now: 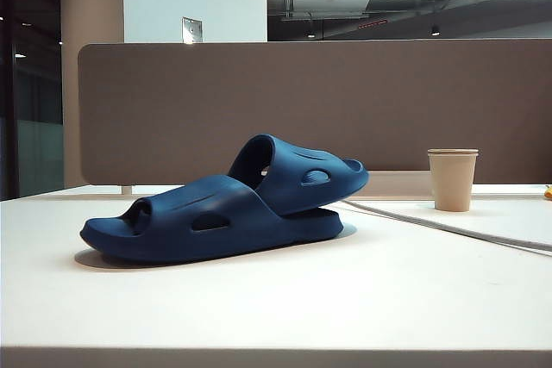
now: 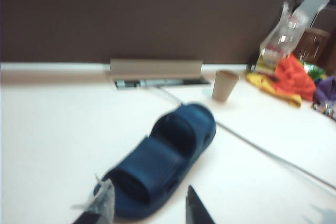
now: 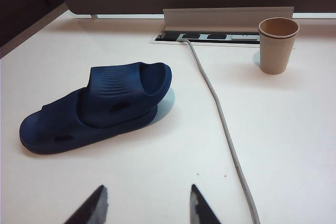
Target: Interlock the pair of blue slippers on the table with their fronts facing up.
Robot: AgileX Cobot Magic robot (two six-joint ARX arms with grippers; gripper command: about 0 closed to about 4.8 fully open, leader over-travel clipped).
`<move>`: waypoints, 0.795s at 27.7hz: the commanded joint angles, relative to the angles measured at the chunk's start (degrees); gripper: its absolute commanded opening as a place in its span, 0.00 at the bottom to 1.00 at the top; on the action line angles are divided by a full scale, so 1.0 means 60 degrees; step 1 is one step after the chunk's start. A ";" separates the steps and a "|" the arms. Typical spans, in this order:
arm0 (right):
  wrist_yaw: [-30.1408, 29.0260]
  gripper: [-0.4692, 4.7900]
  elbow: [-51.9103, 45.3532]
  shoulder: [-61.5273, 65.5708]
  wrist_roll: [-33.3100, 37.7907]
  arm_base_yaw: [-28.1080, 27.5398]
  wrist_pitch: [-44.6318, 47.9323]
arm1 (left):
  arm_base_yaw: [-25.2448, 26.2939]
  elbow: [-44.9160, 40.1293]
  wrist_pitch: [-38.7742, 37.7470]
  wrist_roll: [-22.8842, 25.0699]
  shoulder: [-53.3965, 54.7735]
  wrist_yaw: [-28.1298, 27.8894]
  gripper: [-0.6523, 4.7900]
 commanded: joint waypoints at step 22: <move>0.0036 0.46 -0.1191 -0.1763 0.0117 0.0007 0.0951 | 0.0000 -0.0248 -0.0969 -0.1005 -0.0044 0.0237 0.44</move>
